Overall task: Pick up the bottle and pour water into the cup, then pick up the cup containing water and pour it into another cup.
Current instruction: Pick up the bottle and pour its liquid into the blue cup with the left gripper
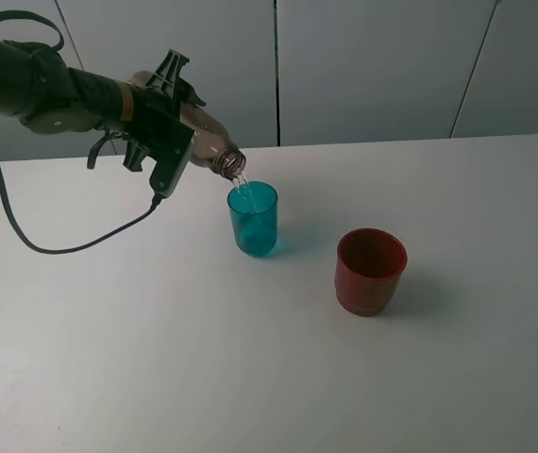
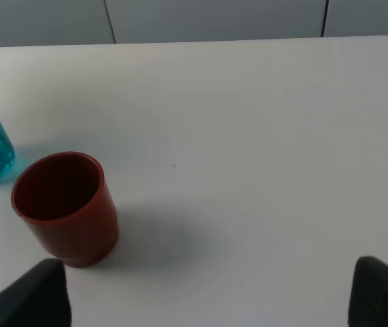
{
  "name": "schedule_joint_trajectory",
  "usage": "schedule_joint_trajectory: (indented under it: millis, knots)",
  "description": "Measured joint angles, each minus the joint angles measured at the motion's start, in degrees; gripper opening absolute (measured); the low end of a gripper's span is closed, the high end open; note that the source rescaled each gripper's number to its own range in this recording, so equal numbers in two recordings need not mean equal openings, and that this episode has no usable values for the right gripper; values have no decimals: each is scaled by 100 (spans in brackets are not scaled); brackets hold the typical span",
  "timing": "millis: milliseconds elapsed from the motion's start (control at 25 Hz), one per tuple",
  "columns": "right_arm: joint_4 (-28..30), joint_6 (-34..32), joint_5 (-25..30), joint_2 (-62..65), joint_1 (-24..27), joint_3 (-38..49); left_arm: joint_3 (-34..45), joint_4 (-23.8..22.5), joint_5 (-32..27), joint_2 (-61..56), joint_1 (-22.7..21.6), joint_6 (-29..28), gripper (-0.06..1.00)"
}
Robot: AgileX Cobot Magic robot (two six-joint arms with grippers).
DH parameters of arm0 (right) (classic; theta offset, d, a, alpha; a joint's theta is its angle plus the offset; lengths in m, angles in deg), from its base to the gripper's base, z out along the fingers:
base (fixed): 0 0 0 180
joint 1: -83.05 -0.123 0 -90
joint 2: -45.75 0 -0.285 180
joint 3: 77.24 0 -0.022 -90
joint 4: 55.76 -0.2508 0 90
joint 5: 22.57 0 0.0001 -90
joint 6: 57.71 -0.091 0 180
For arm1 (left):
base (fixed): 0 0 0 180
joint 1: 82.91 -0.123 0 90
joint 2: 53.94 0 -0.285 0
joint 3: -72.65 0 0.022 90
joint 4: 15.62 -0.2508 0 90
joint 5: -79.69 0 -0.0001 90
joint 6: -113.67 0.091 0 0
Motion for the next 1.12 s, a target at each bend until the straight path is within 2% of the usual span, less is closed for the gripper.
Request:
schedule_joint_trajectory:
  millis: [520,1120]
  knots:
    - [0,-32,0,0,0,0,0,22,81,0,0,157,3]
    - [0,0,0,0,0,0,0,22,404,0,0,883,3]
